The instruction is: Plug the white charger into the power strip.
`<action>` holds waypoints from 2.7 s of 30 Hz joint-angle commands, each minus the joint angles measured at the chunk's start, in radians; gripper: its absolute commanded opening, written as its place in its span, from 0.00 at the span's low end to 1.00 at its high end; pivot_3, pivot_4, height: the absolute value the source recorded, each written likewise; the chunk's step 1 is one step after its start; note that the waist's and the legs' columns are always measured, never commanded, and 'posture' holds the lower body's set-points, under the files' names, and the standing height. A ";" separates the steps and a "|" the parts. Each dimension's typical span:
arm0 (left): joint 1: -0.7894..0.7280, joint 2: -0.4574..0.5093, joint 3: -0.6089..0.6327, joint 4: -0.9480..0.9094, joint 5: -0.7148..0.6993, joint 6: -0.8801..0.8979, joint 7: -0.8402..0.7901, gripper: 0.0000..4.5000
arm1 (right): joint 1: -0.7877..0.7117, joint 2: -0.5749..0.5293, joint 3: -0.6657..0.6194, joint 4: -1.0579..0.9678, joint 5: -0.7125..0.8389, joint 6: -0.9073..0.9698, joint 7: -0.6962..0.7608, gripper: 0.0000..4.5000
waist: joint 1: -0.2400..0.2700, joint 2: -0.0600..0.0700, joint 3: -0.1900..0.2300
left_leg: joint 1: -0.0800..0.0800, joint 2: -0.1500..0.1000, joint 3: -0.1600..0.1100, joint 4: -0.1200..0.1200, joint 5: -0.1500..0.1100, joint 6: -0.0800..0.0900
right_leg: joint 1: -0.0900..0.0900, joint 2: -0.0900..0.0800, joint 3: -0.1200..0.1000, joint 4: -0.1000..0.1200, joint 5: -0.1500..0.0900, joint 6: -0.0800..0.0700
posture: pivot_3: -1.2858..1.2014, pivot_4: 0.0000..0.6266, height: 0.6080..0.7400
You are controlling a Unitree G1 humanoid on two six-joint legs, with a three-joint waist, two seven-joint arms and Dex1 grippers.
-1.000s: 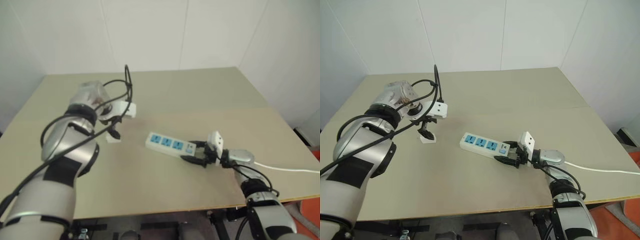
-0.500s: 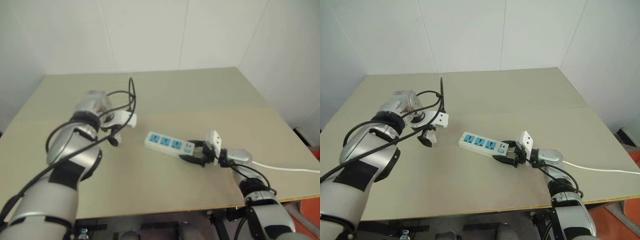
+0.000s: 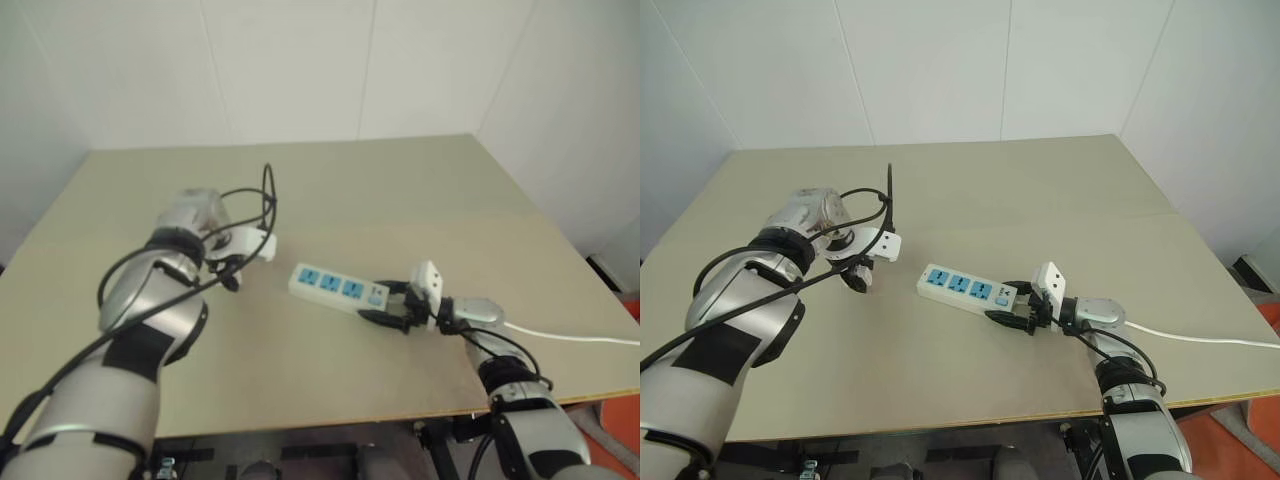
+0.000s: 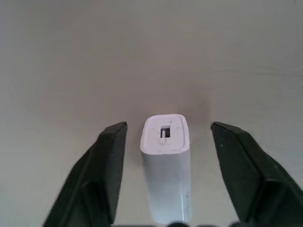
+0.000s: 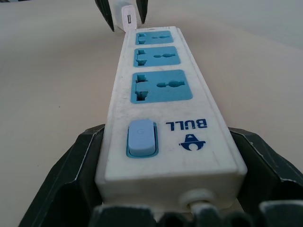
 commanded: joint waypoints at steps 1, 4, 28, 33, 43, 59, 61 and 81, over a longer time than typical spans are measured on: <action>0.000 0.006 -0.007 -0.006 0.013 -0.020 0.011 0.40 | 0.006 0.004 0.025 -0.010 -0.027 0.006 -0.007 0.76 | 0.000 0.000 0.000 | 0.000 0.000 0.000 0.000 0.000 0.000 | 0.000 0.000 0.000 0.000 0.000 0.000 | 0.52 0.24 1.00; 0.001 0.007 -0.011 -0.006 0.023 -0.026 0.018 0.22 | 0.005 0.003 0.025 -0.010 -0.027 0.007 -0.007 0.76 | 0.000 0.000 0.000 | 0.000 0.000 0.000 0.000 0.000 0.000 | 0.000 0.000 0.000 0.000 0.000 0.000 | 0.52 0.24 1.00; 0.156 -0.032 0.749 -0.338 -0.896 0.178 -0.284 0.23 | 0.130 -0.016 0.096 -0.294 0.011 0.077 0.094 0.76 | -0.007 0.001 -0.001 | 0.001 0.001 0.000 0.001 0.000 0.000 | 0.000 0.000 0.000 0.002 0.000 0.000 | 0.52 0.24 1.00; 0.406 -0.037 0.707 -0.700 -1.100 0.379 -0.299 0.23 | 0.112 -0.022 0.128 -0.285 0.002 0.095 0.119 0.76 | -0.012 0.001 -0.001 | -0.001 0.001 -0.001 0.002 0.000 0.000 | -0.001 0.000 -0.001 0.008 0.000 0.000 | 0.52 0.24 1.00; 0.559 -0.068 0.705 -0.944 -1.199 0.529 -0.210 0.23 | 0.043 -0.003 0.171 -0.125 -0.037 0.053 0.144 0.76 | -0.013 0.001 -0.001 | 0.004 0.002 -0.001 0.003 0.000 -0.001 | 0.003 0.000 -0.001 0.004 0.000 0.000 | 0.52 0.24 1.00; 0.599 -0.048 0.447 -0.817 -1.184 0.310 -0.299 0.23 | 0.056 0.004 0.172 -0.149 -0.026 0.057 0.149 0.76 | -0.019 0.001 -0.002 | 0.008 0.004 -0.001 0.002 0.000 0.000 | 0.008 0.002 -0.001 0.000 0.000 -0.001 | 0.52 0.24 1.00; 0.585 -0.048 0.414 -0.779 -1.181 0.270 -0.299 0.23 | 0.061 0.003 0.175 -0.160 -0.026 0.060 0.150 0.76 | -0.018 0.001 -0.002 | 0.008 0.004 -0.001 0.002 0.000 0.000 | 0.008 0.002 -0.001 0.000 0.000 -0.001 | 0.52 0.24 1.00; 0.563 -0.119 0.330 -0.616 -1.182 0.079 -0.299 0.23 | 0.093 0.001 0.183 -0.221 -0.029 0.096 0.138 0.76 | -0.018 0.001 -0.002 | 0.006 0.004 -0.001 0.002 0.000 0.000 | 0.008 0.002 -0.001 -0.001 0.000 0.000 | 0.52 0.24 1.00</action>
